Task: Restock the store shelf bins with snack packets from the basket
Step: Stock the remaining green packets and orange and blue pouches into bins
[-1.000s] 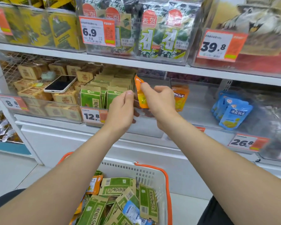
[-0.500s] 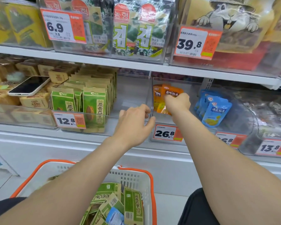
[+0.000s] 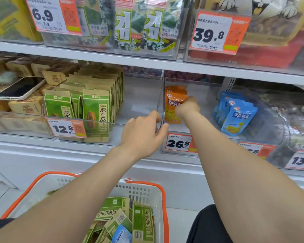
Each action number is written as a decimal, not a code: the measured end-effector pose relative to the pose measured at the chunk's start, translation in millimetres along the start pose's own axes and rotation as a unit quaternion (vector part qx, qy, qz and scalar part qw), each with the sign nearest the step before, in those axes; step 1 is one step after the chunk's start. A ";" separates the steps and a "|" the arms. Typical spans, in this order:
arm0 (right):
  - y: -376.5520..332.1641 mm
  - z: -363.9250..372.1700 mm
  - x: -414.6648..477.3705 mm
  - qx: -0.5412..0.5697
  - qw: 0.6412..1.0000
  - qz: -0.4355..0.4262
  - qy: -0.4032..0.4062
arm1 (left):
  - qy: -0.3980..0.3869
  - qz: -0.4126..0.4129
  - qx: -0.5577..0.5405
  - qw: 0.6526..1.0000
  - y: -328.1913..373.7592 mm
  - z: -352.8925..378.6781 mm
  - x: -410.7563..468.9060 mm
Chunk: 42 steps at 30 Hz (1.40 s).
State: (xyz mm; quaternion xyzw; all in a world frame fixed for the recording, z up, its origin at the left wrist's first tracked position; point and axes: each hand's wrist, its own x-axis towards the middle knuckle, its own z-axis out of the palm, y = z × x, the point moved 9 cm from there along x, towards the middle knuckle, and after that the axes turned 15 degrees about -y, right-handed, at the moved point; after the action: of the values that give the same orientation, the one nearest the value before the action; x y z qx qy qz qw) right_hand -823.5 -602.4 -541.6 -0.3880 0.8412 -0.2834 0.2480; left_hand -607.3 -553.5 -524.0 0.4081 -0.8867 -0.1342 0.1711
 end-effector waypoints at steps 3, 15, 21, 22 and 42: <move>3.2 -1.9 -3.5 -0.018 0.999 0.032 -0.009 | 0.003 0.008 -0.003 1.000 0.0 0.0 0.6; 14.1 19.2 -3.2 0.130 0.985 0.039 -0.107 | -0.039 0.033 -0.040 0.998 -4.0 5.7 0.6; -14.7 0.5 -51.6 -0.024 0.998 -0.020 -0.050 | 0.005 0.096 -0.089 0.991 -6.3 -3.4 -14.1; -23.3 -2.5 -62.8 -0.040 0.998 -0.050 -0.028 | 0.028 0.108 -0.077 0.991 -5.3 -8.0 -20.1; 8.0 207.2 -262.6 -0.575 0.657 -0.297 -0.387 | -0.571 -0.125 0.187 0.790 -94.6 103.6 -188.9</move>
State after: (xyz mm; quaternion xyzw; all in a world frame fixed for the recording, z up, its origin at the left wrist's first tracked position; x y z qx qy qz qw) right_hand -544.3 -448.7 -643.5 -0.7571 0.5042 0.3738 0.1815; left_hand -471.0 -457.6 -690.1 0.3888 -0.7717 -0.1945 -0.4641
